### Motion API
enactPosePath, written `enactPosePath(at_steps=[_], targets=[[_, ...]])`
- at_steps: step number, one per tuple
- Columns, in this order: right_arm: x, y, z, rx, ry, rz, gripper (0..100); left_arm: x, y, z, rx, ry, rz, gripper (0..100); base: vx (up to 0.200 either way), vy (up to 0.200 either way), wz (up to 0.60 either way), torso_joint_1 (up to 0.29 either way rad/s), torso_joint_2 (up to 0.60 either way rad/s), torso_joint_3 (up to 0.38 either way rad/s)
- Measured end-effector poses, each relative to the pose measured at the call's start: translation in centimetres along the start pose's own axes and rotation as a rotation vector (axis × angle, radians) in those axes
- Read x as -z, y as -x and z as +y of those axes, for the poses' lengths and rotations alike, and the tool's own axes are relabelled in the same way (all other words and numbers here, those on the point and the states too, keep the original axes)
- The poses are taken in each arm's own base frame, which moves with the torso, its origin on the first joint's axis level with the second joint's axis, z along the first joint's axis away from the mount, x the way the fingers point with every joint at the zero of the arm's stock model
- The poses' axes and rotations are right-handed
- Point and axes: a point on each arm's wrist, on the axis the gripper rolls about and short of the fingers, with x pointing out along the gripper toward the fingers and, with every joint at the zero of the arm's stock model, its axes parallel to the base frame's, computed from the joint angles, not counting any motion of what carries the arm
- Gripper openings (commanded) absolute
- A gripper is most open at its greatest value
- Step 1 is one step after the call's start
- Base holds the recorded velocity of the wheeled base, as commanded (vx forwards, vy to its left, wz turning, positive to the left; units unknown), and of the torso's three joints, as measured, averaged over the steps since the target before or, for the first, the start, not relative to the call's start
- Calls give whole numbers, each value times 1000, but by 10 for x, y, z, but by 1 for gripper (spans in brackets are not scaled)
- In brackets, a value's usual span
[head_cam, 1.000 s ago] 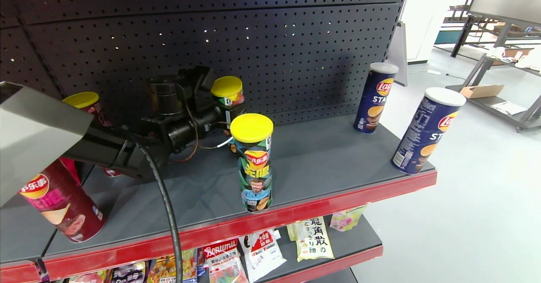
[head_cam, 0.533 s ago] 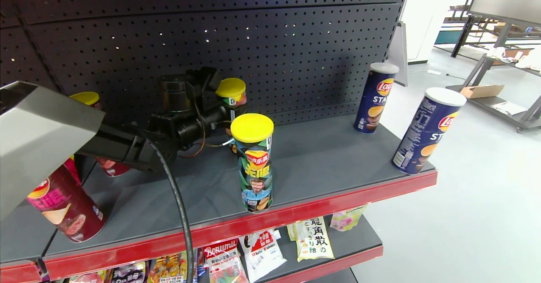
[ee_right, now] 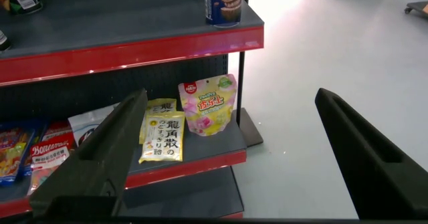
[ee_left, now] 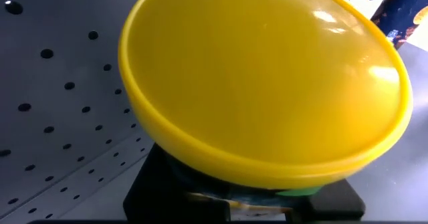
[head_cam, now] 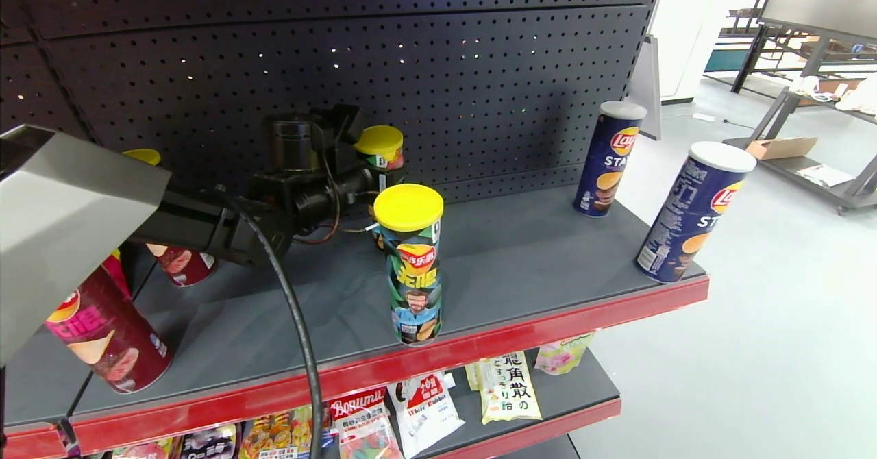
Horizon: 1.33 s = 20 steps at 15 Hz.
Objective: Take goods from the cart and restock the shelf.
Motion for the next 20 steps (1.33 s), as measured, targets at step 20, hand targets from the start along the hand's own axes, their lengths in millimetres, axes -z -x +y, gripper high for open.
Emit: enactPosePath(at_steps=[20], targets=[[0, 0, 0, 1, 0, 0, 100, 3, -4, -3, -43, -28, 33, 0, 0, 0, 0, 0, 0, 0]])
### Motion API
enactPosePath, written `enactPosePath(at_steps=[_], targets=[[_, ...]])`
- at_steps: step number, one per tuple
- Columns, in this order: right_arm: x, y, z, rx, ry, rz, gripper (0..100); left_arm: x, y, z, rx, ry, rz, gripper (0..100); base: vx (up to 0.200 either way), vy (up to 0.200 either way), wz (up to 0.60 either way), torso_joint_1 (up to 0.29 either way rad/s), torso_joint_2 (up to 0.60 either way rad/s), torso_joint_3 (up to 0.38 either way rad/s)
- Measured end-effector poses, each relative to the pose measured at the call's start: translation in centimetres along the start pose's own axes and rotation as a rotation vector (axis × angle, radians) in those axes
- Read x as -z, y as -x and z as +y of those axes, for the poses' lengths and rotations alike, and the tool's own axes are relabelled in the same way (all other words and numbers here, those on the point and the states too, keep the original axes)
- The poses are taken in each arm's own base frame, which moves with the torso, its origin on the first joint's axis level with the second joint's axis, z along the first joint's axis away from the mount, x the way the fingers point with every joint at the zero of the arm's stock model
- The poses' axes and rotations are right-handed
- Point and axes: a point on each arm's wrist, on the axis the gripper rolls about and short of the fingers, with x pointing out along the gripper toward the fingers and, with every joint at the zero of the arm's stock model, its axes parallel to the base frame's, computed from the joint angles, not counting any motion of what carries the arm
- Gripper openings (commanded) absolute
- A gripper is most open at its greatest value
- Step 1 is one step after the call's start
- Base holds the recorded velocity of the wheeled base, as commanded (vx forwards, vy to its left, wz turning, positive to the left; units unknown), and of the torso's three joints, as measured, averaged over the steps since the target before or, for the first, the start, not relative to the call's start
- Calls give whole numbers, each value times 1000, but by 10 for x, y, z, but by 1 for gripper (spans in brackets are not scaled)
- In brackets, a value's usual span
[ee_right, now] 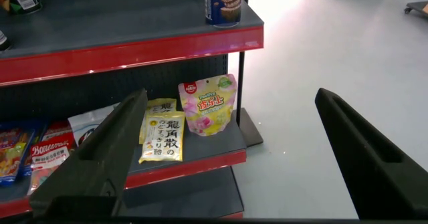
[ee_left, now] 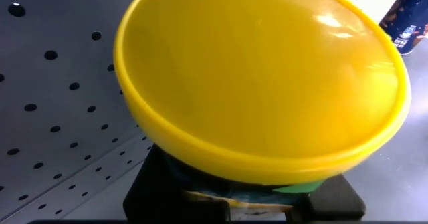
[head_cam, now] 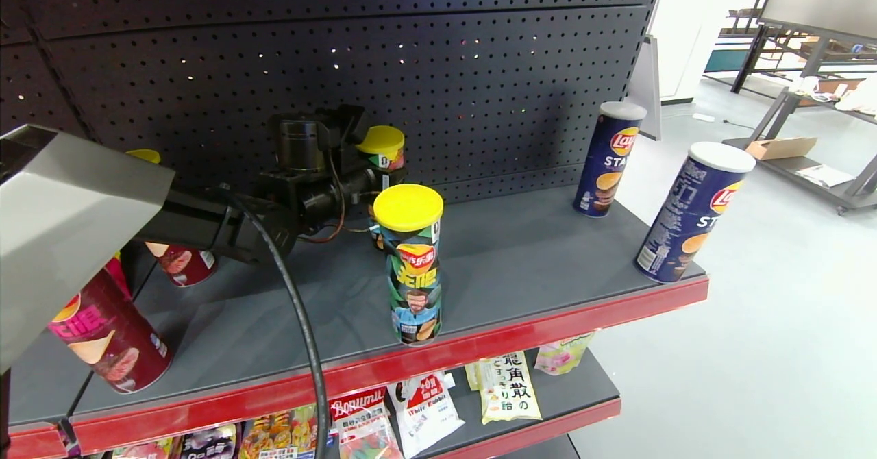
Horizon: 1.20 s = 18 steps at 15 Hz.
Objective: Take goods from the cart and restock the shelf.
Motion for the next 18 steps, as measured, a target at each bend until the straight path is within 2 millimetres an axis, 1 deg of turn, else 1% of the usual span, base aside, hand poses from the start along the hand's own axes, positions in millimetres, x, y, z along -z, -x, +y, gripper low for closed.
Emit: enactPosePath(at_steps=[1, 7, 10, 13, 16, 18], targets=[[0, 0, 0, 0, 0, 0, 100, 1, 0, 0, 0, 0, 1, 100, 0, 0, 0, 0, 0, 0], [0, 0, 0, 0, 0, 0, 100, 2, 0, 1, -11, 8, 11, 100, 0, 0, 0, 0, 0, 0], [0, 0, 0, 0, 0, 0, 100, 2, 4, 1, -12, 8, 15, 100, 0, 0, 0, 0, 0, 0], [0, 0, 0, -1, 0, 0, 100, 6, 17, 0, -12, 9, 49, 100, 0, 0, 0, 0, 0, 0], [0, 0, 0, 0, 0, 0, 100, 11, 35, 0, -15, 10, 87, 100, 0, 0, 0, 0, 0, 0], [0, 0, 0, 0, 0, 0, 100, 19, 50, -1, -18, 12, 127, 100, 0, 0, 0, 0, 0, 0]])
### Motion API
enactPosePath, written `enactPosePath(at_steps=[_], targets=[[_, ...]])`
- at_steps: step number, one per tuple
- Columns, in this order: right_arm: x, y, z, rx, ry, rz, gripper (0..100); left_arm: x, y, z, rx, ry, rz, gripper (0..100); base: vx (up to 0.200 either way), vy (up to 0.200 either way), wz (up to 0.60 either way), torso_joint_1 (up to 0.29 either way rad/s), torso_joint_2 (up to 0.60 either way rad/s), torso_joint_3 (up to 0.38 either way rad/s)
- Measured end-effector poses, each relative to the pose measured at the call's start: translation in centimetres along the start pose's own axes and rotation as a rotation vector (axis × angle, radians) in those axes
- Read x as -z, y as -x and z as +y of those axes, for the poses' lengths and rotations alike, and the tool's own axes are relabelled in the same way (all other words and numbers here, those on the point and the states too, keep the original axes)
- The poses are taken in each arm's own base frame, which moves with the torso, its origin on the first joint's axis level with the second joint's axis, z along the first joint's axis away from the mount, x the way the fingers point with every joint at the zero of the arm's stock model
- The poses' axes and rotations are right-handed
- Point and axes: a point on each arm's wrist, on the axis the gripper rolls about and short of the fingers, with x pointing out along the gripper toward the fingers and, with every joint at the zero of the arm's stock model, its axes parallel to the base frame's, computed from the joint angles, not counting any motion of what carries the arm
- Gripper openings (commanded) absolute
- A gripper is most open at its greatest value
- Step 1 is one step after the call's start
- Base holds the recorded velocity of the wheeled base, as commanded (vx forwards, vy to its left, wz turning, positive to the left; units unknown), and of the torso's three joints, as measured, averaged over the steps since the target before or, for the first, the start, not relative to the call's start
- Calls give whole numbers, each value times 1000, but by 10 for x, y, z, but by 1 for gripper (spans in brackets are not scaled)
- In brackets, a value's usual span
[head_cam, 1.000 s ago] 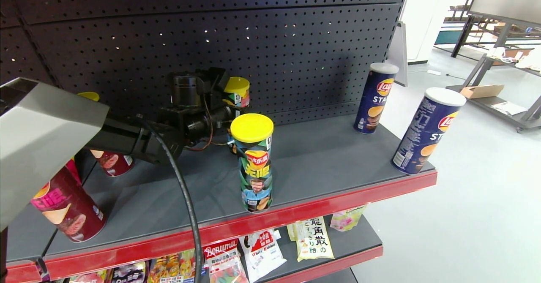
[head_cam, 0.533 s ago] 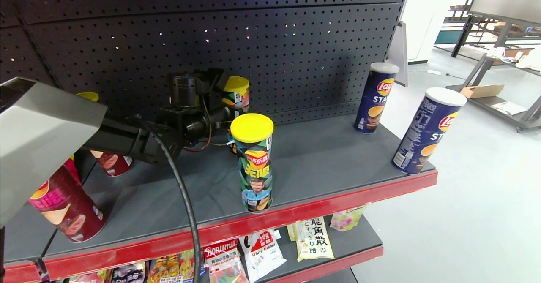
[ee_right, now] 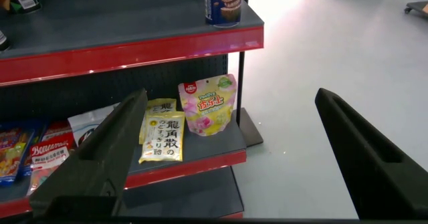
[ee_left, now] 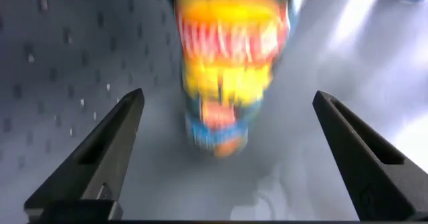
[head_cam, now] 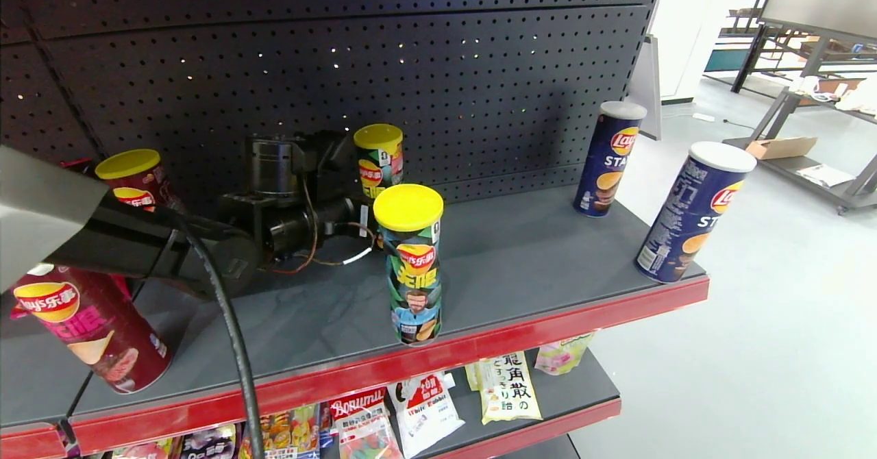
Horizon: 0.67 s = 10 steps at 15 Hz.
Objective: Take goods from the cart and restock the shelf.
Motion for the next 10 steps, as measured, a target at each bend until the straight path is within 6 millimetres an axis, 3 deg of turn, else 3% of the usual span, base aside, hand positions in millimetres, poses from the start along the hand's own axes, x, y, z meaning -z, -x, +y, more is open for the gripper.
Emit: enactPosePath(at_steps=[10], targets=[[0, 0, 0, 0, 0, 0, 100, 26, 83, -4, -14, 2, 98, 100, 0, 0, 0, 0, 0, 0]])
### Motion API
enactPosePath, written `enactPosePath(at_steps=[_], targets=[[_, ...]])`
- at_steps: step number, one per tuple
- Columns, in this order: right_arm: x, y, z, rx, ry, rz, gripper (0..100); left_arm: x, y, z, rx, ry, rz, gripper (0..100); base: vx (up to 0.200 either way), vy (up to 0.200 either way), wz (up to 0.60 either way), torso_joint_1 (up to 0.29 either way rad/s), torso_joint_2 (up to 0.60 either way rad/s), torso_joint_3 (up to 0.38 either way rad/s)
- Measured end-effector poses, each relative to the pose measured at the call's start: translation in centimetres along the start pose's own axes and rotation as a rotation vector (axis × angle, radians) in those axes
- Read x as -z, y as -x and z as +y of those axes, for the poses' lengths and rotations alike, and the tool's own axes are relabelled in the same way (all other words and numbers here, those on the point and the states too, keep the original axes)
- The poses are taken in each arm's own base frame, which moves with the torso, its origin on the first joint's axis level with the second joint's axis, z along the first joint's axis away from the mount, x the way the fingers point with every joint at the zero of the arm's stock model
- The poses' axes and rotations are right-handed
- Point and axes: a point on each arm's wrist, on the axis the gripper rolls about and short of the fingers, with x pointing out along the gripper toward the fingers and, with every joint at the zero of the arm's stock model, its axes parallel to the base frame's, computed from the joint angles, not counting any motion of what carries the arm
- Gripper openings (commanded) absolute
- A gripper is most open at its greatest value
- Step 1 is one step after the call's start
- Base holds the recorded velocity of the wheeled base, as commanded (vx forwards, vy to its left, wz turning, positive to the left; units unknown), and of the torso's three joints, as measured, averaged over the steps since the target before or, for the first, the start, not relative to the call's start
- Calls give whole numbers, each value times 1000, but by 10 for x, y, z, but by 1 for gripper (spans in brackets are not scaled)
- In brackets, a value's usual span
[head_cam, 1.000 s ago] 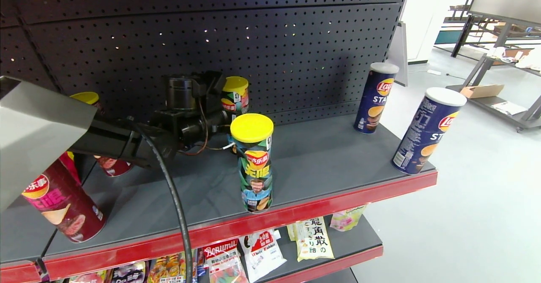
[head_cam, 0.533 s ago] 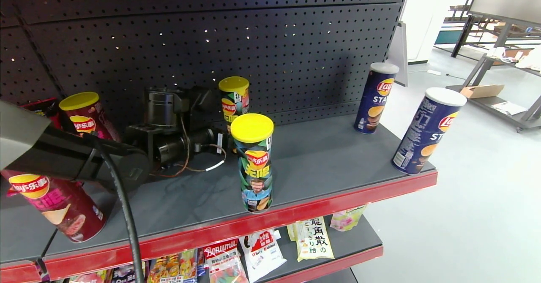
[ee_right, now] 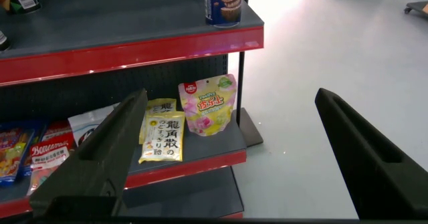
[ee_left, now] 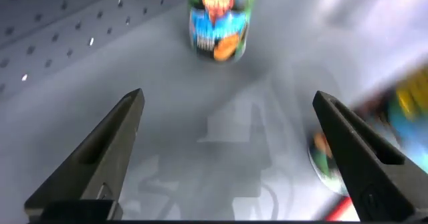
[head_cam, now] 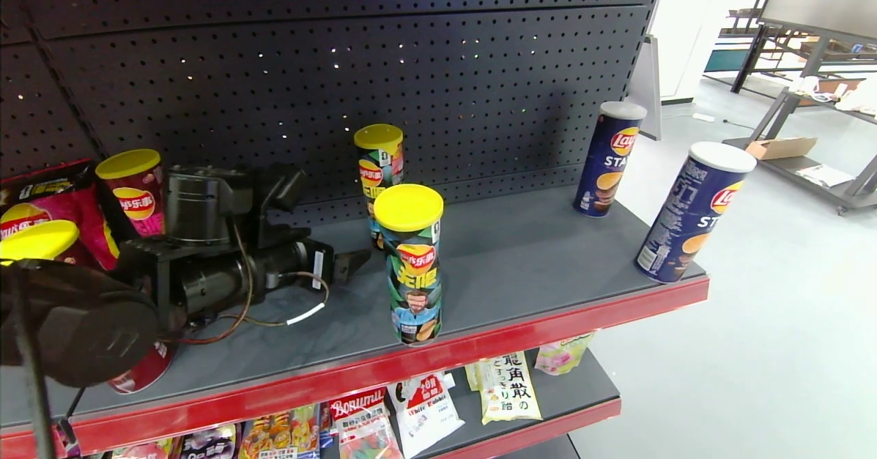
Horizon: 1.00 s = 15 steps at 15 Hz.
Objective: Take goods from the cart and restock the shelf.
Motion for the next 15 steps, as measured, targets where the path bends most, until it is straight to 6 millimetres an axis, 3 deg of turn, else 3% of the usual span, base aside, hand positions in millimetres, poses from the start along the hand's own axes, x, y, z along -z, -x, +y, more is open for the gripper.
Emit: enactPosePath(at_steps=[5, 15], targets=[[0, 0, 0, 0, 0, 0, 100, 0, 58, -3, 4, -7, 15, 100, 0, 0, 0, 0, 0, 0], [0, 0, 0, 0, 0, 0, 100, 43, 181, -7, 23, -24, -111, 100, 0, 0, 0, 0, 0, 0]])
